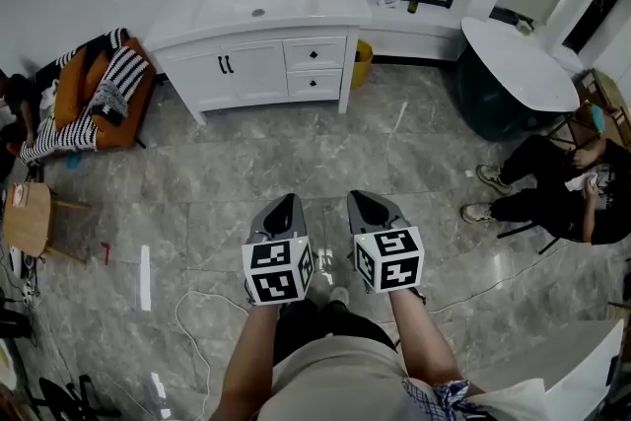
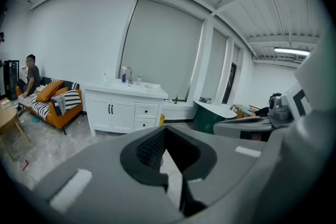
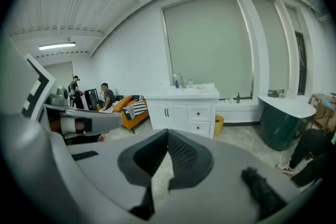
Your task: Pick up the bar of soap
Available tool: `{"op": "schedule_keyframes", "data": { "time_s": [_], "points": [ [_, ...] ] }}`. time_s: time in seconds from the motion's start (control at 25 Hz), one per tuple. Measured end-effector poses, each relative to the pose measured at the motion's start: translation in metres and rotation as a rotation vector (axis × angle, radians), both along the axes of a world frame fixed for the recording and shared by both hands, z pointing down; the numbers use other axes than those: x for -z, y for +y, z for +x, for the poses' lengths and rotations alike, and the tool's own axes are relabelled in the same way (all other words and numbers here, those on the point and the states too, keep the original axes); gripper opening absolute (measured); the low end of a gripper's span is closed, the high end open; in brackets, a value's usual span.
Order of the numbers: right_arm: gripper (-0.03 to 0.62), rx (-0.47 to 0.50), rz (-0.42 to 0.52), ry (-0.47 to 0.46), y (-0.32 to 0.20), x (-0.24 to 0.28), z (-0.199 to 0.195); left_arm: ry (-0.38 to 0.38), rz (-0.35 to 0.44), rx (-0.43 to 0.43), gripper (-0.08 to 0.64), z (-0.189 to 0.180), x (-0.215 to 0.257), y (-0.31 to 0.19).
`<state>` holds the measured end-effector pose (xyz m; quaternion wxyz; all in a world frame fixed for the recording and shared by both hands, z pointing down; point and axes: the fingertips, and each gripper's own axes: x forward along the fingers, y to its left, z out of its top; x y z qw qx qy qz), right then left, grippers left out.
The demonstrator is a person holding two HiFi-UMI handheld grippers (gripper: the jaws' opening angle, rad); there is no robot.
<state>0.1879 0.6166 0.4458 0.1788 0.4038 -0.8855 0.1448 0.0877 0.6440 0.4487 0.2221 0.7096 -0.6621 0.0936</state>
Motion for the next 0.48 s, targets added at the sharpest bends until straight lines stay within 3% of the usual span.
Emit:
{"op": "schedule_keyframes", "data": {
  "time_s": [0.24, 0.28, 0.32, 0.48],
  "points": [
    [0.022, 0.053, -0.008, -0.047, -0.002, 0.002, 0.002, -0.008, -0.013, -0.017, 0.006, 0.012, 0.001, -0.004],
    [0.044, 0.068, -0.017, -0.062, -0.001, 0.002, 0.003, -0.008, -0.017, -0.015, 0.006, 0.013, 0.000, -0.003],
    [0.109, 0.082, -0.022, -0.074, -0.001, 0.002, 0.003, -0.007, -0.021, -0.011, 0.006, 0.014, -0.002, -0.003],
    [0.160, 0.107, 0.017, -0.080, -0.002, 0.004, 0.008, -0.005, -0.024, 0.000, 0.006, 0.021, -0.006, -0.004]
  ]
}}
